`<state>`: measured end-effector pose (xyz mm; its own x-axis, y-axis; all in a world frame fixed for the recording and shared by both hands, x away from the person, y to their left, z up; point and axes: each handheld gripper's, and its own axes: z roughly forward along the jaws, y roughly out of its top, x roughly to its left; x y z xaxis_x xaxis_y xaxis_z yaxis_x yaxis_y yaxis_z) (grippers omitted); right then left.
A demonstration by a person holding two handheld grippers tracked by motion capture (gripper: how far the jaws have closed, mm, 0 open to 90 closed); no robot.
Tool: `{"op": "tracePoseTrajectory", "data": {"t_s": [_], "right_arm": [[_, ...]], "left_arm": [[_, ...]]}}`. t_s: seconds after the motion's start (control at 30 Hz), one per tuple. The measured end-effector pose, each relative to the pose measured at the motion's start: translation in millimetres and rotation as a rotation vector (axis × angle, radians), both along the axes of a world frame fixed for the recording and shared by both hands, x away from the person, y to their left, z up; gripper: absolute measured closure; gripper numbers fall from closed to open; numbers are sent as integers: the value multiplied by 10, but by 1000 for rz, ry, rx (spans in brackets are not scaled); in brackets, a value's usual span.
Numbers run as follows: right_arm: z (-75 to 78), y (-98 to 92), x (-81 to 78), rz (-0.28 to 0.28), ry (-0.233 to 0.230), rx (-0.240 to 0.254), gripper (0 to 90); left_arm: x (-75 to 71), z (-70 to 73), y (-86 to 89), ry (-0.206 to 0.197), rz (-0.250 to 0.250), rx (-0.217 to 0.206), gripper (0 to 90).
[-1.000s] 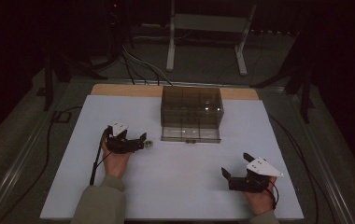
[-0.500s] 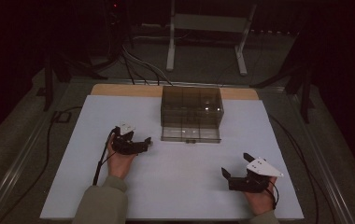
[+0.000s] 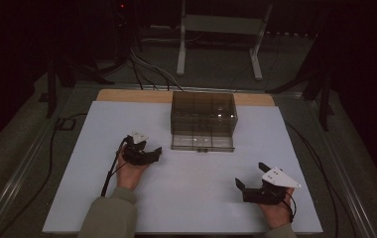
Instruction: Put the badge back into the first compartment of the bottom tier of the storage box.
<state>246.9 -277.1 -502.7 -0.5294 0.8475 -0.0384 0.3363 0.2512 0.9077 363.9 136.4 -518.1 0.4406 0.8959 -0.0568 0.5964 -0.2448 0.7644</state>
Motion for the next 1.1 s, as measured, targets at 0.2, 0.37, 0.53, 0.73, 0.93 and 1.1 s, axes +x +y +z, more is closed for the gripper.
{"op": "tracePoseTrajectory", "data": {"t_s": [0.2, 0.37, 0.53, 0.73, 0.93, 1.1], "right_arm": [[-1, 1, -2, 1, 2, -1, 3], [-1, 0, -2, -1, 2, 0, 3], [0, -2, -3, -1, 1, -1, 3], [-4, 5, 0, 0, 3, -3, 3], [-6, 7, 0, 1, 5, -4, 3], [-8, 12, 1, 3, 6, -7, 3]], "left_arm": [[10, -40, -40, 45, -52, 11, 450], [11, -55, -61, 68, -82, -4, 544], [11, -45, -52, 94, -118, -37, 598], [6, -34, -41, 107, -130, -48, 722], [-46, 42, -44, 82, -140, -76, 820], [-98, 70, -54, 80, -161, -32, 837]]}}
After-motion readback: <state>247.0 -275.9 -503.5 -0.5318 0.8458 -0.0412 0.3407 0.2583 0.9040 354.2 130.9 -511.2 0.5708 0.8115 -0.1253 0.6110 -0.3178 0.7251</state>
